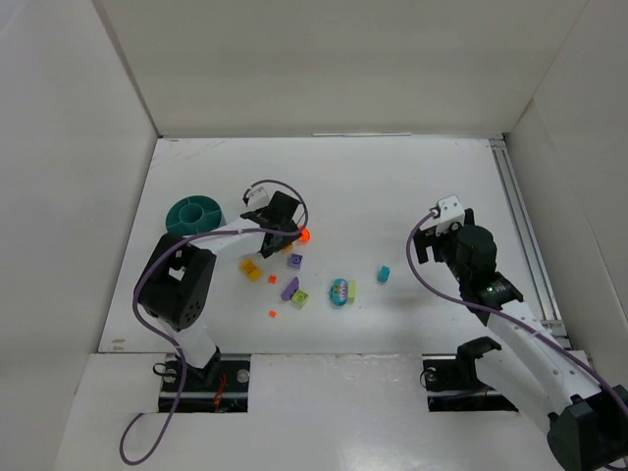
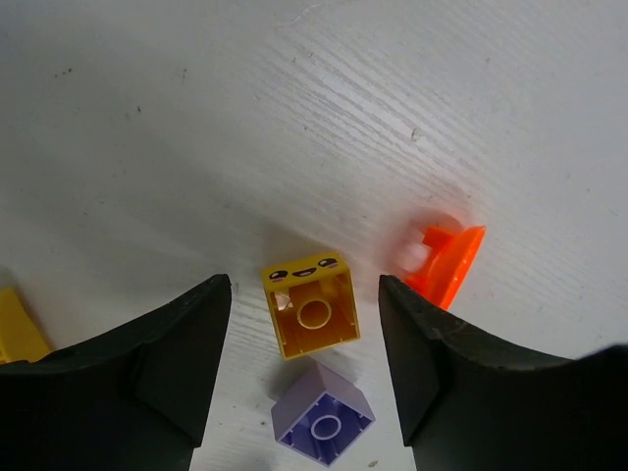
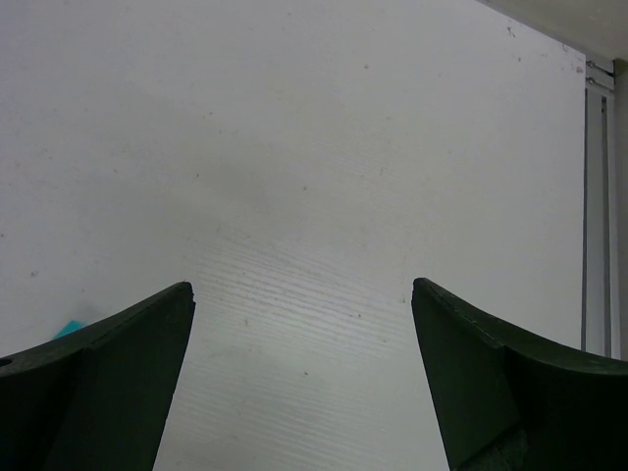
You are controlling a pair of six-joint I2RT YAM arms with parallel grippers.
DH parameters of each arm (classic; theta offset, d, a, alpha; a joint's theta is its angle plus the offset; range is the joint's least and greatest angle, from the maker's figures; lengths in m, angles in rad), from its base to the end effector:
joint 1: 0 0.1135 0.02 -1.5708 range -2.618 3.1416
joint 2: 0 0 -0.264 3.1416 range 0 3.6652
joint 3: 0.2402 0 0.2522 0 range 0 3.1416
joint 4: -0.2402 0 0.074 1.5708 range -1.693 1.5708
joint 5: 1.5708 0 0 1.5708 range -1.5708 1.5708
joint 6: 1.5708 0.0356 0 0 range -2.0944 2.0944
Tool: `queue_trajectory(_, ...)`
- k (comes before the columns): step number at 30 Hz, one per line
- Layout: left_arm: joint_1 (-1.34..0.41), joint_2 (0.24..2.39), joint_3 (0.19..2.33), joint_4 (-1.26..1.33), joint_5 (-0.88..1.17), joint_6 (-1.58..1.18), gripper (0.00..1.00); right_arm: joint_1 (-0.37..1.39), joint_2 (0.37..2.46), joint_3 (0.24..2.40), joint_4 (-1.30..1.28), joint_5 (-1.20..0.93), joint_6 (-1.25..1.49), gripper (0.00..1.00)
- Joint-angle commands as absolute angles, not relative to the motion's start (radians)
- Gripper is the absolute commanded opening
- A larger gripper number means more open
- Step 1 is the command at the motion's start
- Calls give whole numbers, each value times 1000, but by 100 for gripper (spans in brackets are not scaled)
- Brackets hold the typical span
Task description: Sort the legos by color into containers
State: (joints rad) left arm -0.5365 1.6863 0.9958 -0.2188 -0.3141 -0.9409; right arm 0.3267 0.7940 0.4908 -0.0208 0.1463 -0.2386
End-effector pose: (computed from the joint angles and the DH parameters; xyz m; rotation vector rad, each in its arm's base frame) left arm 0.3011 -0.1662 0.1809 -0.6188 2.3591 -0.2779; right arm 0.1818 0.0561 0.2511 -0.4313 1.8421 -0.0785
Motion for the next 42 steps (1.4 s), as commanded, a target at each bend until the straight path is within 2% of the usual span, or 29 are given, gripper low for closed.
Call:
queue_trajectory(1,-534,1718,1028,-221,-328,-954,58,321,781,489,-12,170,-225,96)
queue_trajectory(6,-534,1736,1037,-232,-337,-954,50,321,781,489,-12,179,-225,96)
queue_trajectory(8,-534,1746,1046,-241,-337,-954,40,321,781,489,-12,179,-225,96)
queue_trajectory(11,-534,1746,1046,-241,-337,-945,30,321,781,489,-12,179,-225,96)
queue_trajectory(13,-534,1707,1046,-250,-337,-927,27,321,781,489,-12,179,-225,96)
queue_trajectory(15,-534,1646,1036,-232,-348,-884,20,321,781,480,-12,179,-225,96)
queue_trajectory(18,-534,1554,1009,-218,-399,-855,17,321,781,480,-12,179,-225,96)
queue_trajectory(22,-534,1395,1009,-255,-562,-836,17,321,781,480,-12,170,-216,96)
queue_trajectory(26,-418,1269,1034,-365,-626,-836,18,321,781,480,-12,146,-216,96)
queue_trajectory(30,-229,1191,1020,-400,-626,-836,19,321,781,480,-12,137,-207,95)
queue_trajectory(35,3,1144,1000,-322,-557,-758,22,311,790,480,6,127,-207,95)
queue_trajectory(42,112,1207,999,-140,-525,-602,22,311,825,480,25,138,-207,95)
